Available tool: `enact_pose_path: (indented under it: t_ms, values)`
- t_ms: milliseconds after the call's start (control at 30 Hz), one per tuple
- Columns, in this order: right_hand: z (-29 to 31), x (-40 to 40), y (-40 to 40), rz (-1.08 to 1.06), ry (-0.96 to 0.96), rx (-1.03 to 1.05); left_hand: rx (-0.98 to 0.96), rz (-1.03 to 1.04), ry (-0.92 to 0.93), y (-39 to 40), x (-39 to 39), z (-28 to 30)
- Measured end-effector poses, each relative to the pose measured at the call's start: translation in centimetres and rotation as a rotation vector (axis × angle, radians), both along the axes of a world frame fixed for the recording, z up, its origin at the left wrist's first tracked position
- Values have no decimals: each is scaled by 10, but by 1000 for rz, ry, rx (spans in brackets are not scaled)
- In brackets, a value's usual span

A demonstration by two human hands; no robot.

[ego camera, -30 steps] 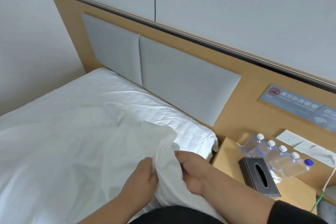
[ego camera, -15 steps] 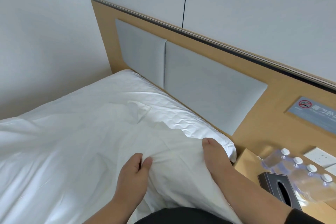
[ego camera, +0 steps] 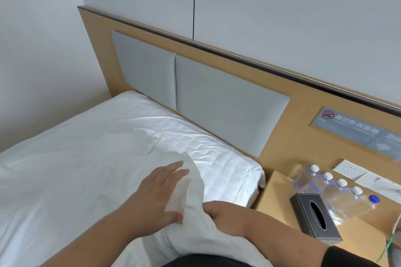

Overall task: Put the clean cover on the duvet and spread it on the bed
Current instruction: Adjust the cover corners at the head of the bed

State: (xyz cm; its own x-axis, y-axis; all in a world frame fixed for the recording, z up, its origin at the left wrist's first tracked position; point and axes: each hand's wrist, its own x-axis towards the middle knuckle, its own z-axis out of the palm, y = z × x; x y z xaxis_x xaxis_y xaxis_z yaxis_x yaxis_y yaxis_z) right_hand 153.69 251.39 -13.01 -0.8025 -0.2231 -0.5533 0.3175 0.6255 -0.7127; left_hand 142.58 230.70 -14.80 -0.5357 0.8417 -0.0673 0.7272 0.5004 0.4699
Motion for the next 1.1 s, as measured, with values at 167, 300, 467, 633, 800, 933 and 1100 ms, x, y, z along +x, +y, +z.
enact_pose_path:
  t_ms: [167,300,467,633,800,933,1100]
  values:
    - [12,7,-11,103,147,14,-301,-680,433,33,-24,37]
    - [12,16,6,-119,138,-9,-473,-548,232,53,-34,30]
    - [0,40,26,-387,-51,151,-297,-143,256,70,-76,18]
    - [-29,26,41,-528,239,571,-153,84,192,99,-79,27]
    - [-9,23,115,-667,244,650,-203,28,169,106,-76,44]
    - [-2,27,112,-562,416,848,-181,-5,199,109,-74,52]
    - [-47,57,43,-568,908,380,44,233,-56,98,-78,49]
